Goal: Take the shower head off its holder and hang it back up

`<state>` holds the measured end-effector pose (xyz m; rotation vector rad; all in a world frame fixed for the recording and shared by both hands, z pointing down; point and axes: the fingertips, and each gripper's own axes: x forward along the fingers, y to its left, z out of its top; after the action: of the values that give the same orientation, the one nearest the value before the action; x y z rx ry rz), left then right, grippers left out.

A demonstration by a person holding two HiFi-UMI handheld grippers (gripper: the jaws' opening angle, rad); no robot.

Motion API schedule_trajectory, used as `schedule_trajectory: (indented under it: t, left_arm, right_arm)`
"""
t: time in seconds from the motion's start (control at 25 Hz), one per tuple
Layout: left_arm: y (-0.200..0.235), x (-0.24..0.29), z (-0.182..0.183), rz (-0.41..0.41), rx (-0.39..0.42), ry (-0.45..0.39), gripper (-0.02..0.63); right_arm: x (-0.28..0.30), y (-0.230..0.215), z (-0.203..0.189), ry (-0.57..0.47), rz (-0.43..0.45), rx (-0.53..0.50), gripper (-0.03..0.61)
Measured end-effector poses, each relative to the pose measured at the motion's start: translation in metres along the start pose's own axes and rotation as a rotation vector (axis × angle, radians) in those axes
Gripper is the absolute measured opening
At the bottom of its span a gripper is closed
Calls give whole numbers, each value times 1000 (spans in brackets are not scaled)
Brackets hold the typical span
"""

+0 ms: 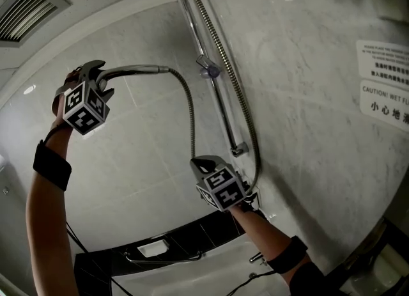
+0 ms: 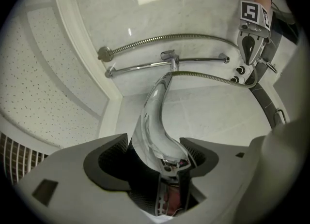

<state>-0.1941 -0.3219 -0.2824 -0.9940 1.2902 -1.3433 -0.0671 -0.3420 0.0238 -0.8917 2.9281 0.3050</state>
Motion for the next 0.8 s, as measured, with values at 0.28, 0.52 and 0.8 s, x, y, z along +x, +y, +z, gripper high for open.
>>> schedule_trajectory:
  t: [0.28,0.52,0.8]
  left_arm:
    - [34,1,23,24,42,-11,334]
    - [50,-4,41,22,77,-25,334]
    - [62,-11,58,16,116,-42,333]
  right_arm:
    - [-7,-7,-13,15,-11,16,8]
    - [-9,-10,-16,18,-13,21,8]
    - [-12,-13,-17,14,-16,29,8]
